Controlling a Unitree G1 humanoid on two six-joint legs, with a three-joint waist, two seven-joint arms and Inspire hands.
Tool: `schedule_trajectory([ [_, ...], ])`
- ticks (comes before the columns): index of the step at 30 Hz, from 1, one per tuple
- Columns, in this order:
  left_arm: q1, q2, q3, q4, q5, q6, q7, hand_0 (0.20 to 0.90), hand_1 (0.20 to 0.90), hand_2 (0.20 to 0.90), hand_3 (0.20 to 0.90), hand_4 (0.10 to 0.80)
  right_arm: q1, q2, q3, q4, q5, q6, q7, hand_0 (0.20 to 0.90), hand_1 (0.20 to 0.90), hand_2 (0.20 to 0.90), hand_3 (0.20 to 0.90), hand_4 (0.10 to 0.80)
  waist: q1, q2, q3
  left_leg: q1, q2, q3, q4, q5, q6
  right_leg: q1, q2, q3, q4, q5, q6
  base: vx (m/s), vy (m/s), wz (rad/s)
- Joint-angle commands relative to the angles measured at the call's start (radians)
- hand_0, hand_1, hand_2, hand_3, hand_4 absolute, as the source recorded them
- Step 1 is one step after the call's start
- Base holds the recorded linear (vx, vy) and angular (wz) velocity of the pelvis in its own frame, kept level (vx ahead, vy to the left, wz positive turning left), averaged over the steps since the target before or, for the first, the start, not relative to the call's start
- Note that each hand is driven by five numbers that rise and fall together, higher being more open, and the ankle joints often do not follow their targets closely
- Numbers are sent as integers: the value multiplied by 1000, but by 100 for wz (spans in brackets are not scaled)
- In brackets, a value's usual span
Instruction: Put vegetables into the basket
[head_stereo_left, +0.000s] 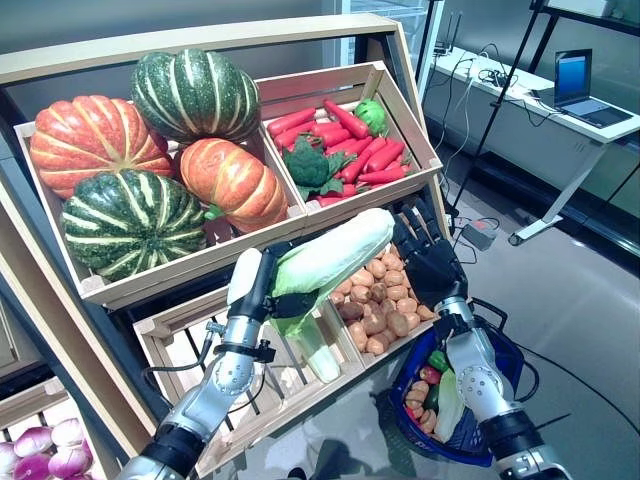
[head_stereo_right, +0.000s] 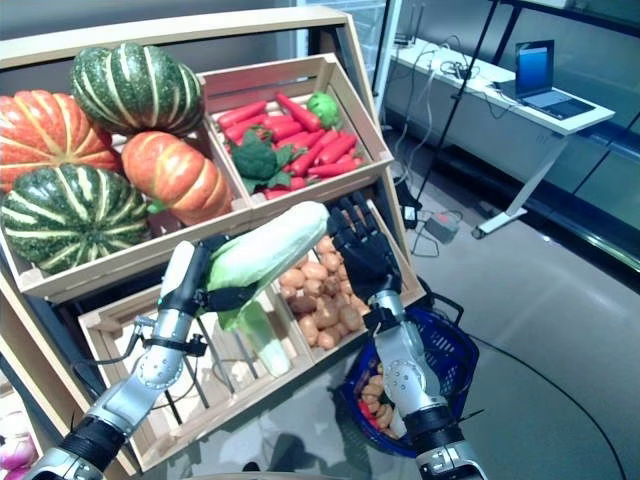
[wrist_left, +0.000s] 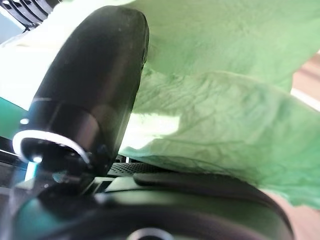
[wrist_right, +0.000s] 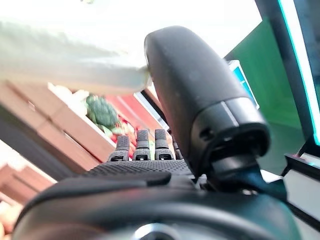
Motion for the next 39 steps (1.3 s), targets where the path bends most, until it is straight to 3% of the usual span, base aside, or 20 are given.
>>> schedule_trajectory([
  [1, -150, -81, -73, 8, -203, -77, -181, 300, 300, 300, 300, 400, -88, 53, 42, -119, 77, -20, 160, 900, 900, 900, 900, 800, -5, 22, -60, 78, -25, 1, 2, -185, 6, -5, 37, -20, -2, -25, -58, 0, 0, 0],
  [7, -128, -144, -113, 56, -362, 45, -372, 300, 300, 300, 300, 400, -122, 84, 57, -174, 96, 3, 193, 900, 900, 900, 900, 800, -7, 24, -63, 76, -25, 1, 2, -183, 9, -7, 37, -16, -2, -25, -57, 0, 0, 0],
  [17, -150, -159, -146, 66, -390, 129, -441, 300, 300, 300, 300, 400, -141, 98, 85, -247, 134, 25, 251, 900, 900, 900, 900, 800, -8, 27, -59, 68, -26, 1, 2, -178, 11, -14, 37, -8, -2, -23, -55, -1, -4, -1],
  [24, -166, -139, -148, 55, -267, 96, -406, 300, 300, 300, 300, 400, -161, 22, 107, -250, -174, -23, 180, 900, 900, 900, 900, 800, -8, 25, -63, 64, -27, -2, 2, -179, 10, -18, 35, -6, -2, -25, -53, 0, 0, 0],
  [31, -197, -55, -154, -21, -13, 10, -286, 300, 300, 300, 300, 400, -159, -73, 84, -248, -312, -28, 129, 900, 900, 900, 900, 800, -12, 20, -58, 60, -25, -3, 2, -178, 8, -22, 34, -3, -2, -22, -51, -1, -2, -4],
  [36, -202, -15, -140, -79, 68, -23, -224, 300, 300, 300, 300, 400, -156, -139, 86, -247, -525, -17, 49, 900, 900, 900, 900, 800, -12, 18, -55, 59, -25, -4, 2, -178, 7, -23, 31, -4, -2, -21, -50, 1, 1, -2],
  [39, -194, 4, -131, -106, 106, -45, -197, 300, 300, 300, 300, 400, -146, -170, 79, -262, -546, -16, 15, 900, 900, 900, 900, 800, -13, 16, -53, 59, -24, -3, 2, -179, 7, -24, 31, -3, -2, -20, -50, 0, 0, 0],
])
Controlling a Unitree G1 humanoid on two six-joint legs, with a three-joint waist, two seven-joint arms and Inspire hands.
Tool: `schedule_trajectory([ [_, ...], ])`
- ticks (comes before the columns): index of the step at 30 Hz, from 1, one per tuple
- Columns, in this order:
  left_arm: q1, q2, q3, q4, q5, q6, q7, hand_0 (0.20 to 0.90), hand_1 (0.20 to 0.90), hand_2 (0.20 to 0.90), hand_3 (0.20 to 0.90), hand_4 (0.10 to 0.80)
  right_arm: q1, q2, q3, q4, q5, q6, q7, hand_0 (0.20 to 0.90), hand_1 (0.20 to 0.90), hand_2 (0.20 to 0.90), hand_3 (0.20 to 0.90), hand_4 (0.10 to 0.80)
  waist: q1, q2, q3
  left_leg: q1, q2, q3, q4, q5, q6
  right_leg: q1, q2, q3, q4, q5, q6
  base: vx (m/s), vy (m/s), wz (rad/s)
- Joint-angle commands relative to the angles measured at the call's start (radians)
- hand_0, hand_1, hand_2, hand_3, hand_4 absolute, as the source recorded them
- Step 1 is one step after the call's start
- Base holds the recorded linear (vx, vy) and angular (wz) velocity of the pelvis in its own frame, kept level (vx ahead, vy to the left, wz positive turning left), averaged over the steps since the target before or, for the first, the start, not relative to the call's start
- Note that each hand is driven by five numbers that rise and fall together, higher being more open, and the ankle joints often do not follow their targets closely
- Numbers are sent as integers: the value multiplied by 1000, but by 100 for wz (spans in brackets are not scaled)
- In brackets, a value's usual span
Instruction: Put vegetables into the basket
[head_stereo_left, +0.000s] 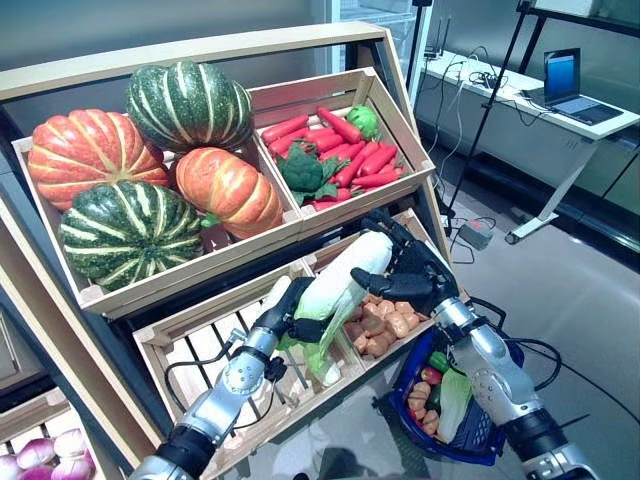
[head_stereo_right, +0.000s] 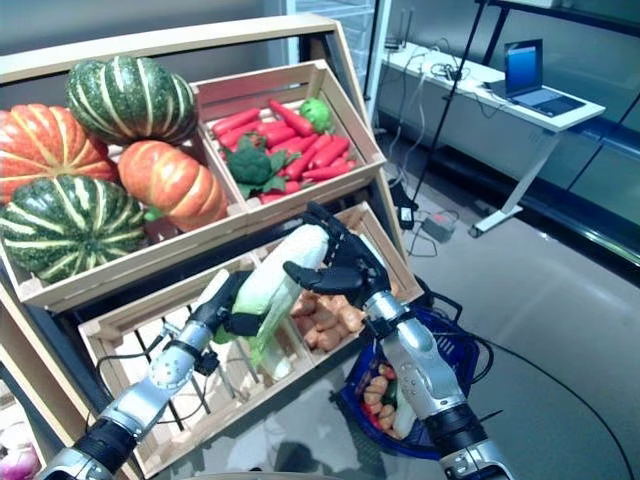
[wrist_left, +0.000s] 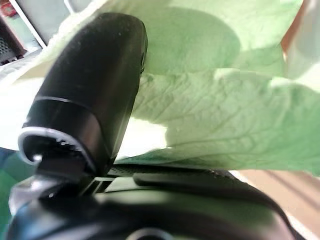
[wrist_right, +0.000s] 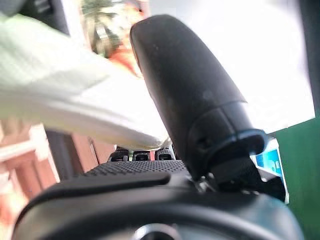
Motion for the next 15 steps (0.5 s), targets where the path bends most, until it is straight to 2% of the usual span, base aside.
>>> schedule_trajectory([
  [1, -187, 5, -76, -123, 118, -209, 38, 300, 300, 300, 300, 400, -147, 24, 0, -160, -22, -63, -33, 900, 900, 900, 900, 800, -12, -5, -29, 65, -26, -16, 2, -178, 6, -7, 30, -26, 1, -28, -50, 0, 0, 0],
  [6, -186, 8, -86, -142, 131, -230, 47, 300, 300, 300, 300, 400, -146, 38, -1, -144, 38, -56, -21, 900, 900, 900, 900, 800, -12, -3, -25, 67, -27, -18, 2, -180, 6, -5, 30, -27, 1, -29, -49, 0, 0, 0],
  [7, -184, 11, -88, -146, 129, -231, 46, 300, 300, 300, 300, 400, -145, 41, -1, -146, 59, -52, -16, 820, 820, 820, 820, 747, -11, -3, -26, 68, -27, -18, 2, -181, 6, -4, 30, -28, 1, -29, -49, 0, 0, 0],
  [9, -181, 13, -88, -153, 127, -233, 36, 300, 300, 300, 300, 400, -142, 48, -1, -148, 101, -50, -2, 300, 300, 300, 300, 400, -10, -2, -27, 68, -27, -17, 2, -180, 6, -3, 30, -29, 1, -29, -49, 0, 0, 0],
  [15, -179, 14, -105, -154, 118, -244, 27, 300, 300, 300, 300, 400, -145, 79, -8, -130, 141, -76, 7, 300, 300, 300, 300, 400, -6, 0, -30, 67, -27, -19, 2, -181, 5, -4, 28, -33, 1, -31, -48, 0, 0, 0],
])
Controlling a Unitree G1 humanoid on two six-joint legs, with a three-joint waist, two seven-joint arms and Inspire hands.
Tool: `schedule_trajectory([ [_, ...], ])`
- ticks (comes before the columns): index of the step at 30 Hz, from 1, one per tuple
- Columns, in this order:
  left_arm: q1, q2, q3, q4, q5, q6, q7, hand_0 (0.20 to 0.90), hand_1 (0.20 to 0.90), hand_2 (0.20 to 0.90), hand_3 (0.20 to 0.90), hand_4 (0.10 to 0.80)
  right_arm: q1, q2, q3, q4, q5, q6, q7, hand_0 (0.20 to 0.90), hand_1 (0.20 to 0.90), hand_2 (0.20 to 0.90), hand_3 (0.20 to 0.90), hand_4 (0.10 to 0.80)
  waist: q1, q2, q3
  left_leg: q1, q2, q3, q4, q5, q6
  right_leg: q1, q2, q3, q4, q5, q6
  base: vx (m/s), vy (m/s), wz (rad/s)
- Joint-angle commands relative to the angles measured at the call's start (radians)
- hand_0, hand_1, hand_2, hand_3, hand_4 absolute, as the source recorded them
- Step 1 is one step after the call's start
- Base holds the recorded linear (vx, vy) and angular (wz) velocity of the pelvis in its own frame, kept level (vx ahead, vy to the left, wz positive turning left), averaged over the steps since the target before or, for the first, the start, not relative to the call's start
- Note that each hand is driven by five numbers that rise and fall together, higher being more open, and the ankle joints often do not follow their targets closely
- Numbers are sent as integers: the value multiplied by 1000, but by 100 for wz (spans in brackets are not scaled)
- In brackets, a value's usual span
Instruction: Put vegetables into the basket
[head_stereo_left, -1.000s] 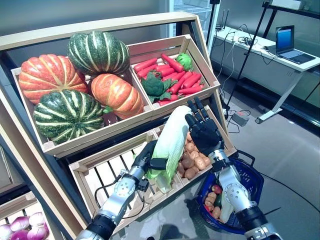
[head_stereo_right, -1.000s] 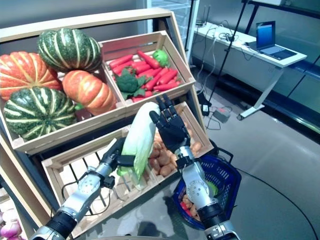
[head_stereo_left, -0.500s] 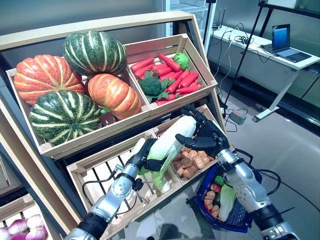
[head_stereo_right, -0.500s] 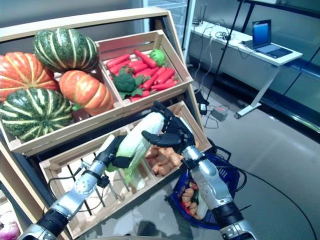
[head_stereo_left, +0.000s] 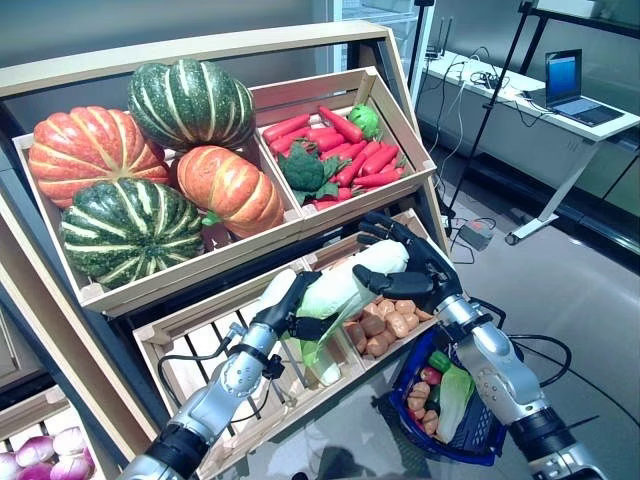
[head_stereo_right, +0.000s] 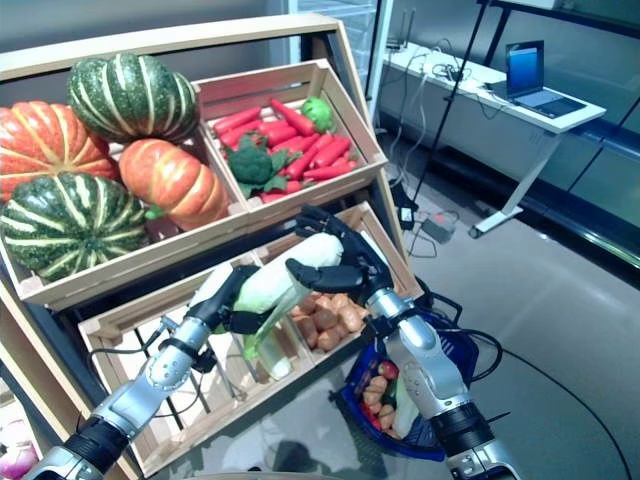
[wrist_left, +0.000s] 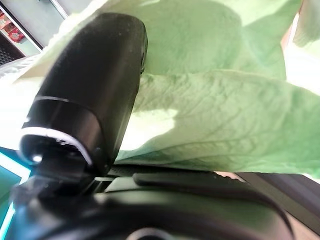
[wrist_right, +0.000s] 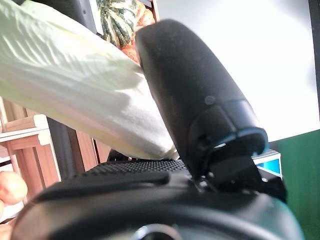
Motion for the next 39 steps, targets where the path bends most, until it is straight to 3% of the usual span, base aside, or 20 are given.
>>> schedule_trajectory([
  [1, -179, -16, -90, -117, 43, -201, 7, 300, 300, 300, 300, 400, -144, 73, -9, -105, 91, -94, 33, 300, 300, 300, 300, 400, -8, 6, -29, 70, -26, -17, 2, -181, 5, -2, 29, -31, 1, -31, -48, 0, 0, 0],
  [13, -182, -20, -92, -117, 50, -192, 18, 300, 300, 300, 300, 400, -134, 85, -21, -107, 93, -97, 34, 300, 300, 300, 300, 400, -10, 5, -32, 68, -24, -14, 2, -181, 4, -6, 29, -27, 1, -32, -48, 0, 0, 0],
  [14, -182, -20, -94, -113, 48, -190, 16, 359, 359, 359, 359, 439, -135, 86, -21, -107, 93, -98, 32, 300, 300, 300, 300, 400, -10, 5, -33, 68, -24, -14, 2, -181, 4, -6, 30, -27, 1, -32, -48, 0, 0, 0],
  [15, -182, -20, -95, -113, 42, -183, 4, 804, 804, 804, 804, 736, -135, 87, -22, -108, 92, -99, 31, 300, 300, 300, 300, 400, -11, 5, -33, 68, -24, -13, 2, -181, 4, -6, 29, -27, 1, -32, -48, 0, 0, 0],
  [16, -180, -20, -97, -113, 40, -179, 1, 900, 900, 900, 900, 800, -136, 87, -23, -108, 93, -100, 30, 300, 300, 300, 300, 400, -11, 5, -33, 67, -24, -15, 2, -180, 4, -7, 29, -26, 1, -32, -48, 0, 0, 0],
  [22, -176, -20, -103, -87, 50, -143, -4, 900, 900, 900, 900, 800, -136, 89, -27, -116, 90, -119, 27, 300, 300, 300, 300, 400, -12, 8, -35, 66, -24, -14, 2, -181, 5, -8, 30, -25, 1, -32, -47, 0, 0, 0],
  [39, -108, 16, -52, 53, 139, -141, 51, 900, 900, 900, 900, 800, -117, 27, -129, -113, 70, -158, 28, 300, 300, 300, 300, 400, -19, 8, -36, 67, -22, -3, 2, -180, 5, -12, 30, -17, 1, -30, -46, 0, 0, 0],
])
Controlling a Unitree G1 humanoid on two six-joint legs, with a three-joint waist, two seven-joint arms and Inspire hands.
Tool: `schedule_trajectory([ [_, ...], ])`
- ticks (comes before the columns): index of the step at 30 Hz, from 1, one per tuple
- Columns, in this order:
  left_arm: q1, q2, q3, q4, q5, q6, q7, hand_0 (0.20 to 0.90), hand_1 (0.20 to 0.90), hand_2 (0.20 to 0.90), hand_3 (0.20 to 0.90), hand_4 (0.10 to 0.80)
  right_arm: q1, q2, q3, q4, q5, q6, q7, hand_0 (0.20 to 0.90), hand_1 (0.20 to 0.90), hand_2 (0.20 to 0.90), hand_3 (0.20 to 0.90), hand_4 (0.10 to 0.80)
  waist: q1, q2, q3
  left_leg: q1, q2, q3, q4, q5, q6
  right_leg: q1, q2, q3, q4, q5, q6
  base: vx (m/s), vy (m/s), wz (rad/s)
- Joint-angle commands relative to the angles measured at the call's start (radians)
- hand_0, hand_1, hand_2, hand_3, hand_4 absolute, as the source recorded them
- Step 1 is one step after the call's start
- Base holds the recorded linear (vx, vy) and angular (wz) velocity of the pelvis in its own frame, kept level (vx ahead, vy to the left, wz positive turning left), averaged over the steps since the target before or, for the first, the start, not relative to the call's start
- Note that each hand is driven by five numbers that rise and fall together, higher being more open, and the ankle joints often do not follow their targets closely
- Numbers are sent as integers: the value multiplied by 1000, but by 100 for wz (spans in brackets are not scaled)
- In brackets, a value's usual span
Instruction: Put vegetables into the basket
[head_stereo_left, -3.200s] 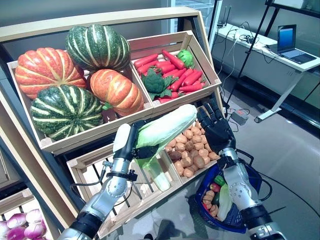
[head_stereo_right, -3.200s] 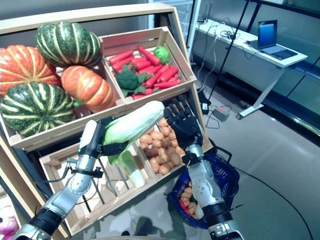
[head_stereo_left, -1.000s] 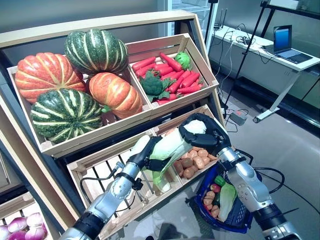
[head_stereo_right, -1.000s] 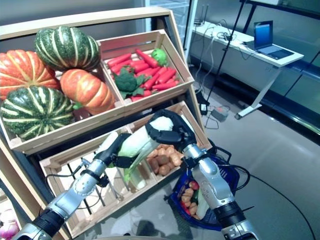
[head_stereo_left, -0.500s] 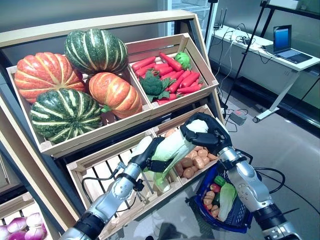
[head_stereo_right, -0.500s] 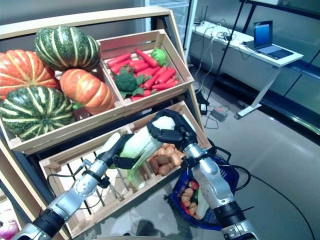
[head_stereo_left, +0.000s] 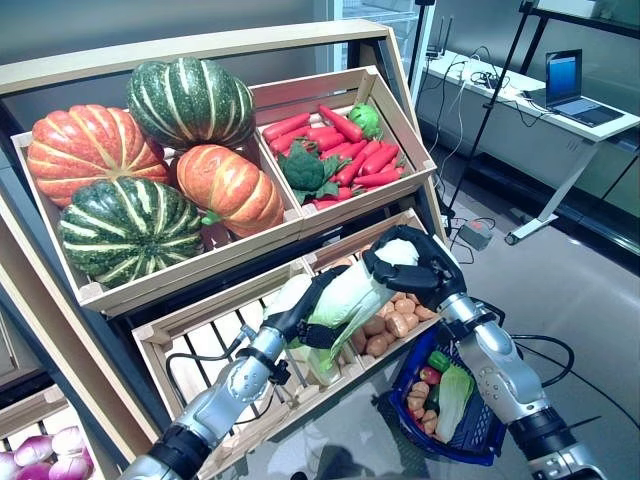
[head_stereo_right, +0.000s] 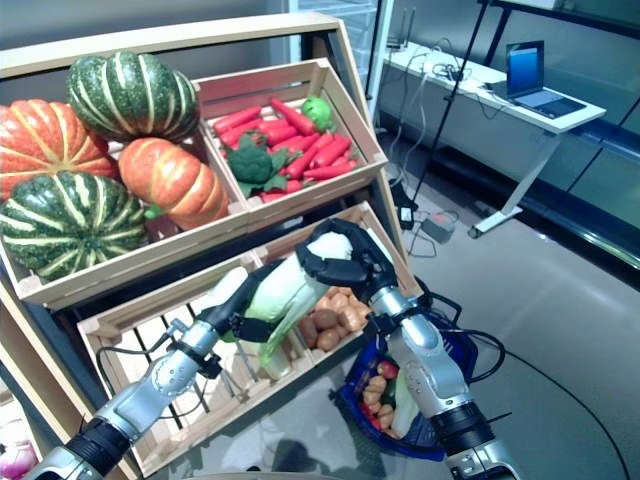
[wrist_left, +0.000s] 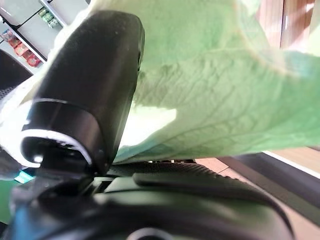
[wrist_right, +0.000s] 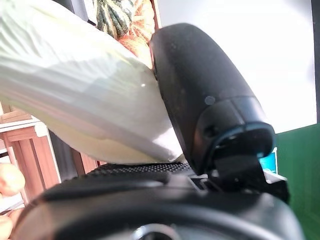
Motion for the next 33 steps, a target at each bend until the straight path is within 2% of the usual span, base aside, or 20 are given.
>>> schedule_trajectory([
  [1, -104, 11, -1, 82, 59, -97, 54, 900, 900, 900, 900, 800, -115, 33, -114, -112, 69, -158, 48, 300, 300, 300, 300, 400, -18, 12, -37, 69, -22, -4, 2, -180, 4, -9, 30, -19, 1, -30, -46, 0, 0, 0],
  [18, -41, 9, 54, 283, 131, -87, 88, 900, 900, 900, 900, 800, -86, -97, -253, -43, 10, -169, 44, 300, 300, 300, 300, 400, -50, 3, -30, 65, -11, 32, 2, -173, 0, -26, 39, 15, 1, -22, -44, -4, -5, -5],
  [33, 1, 23, 124, 312, 107, -78, 113, 900, 900, 900, 900, 800, 16, -197, -354, 68, -131, -150, -12, 300, 300, 300, 300, 400, -69, -2, -23, 60, -5, 56, 2, -169, -3, -36, 42, 25, 1, -17, -43, 2, -4, -4],
])
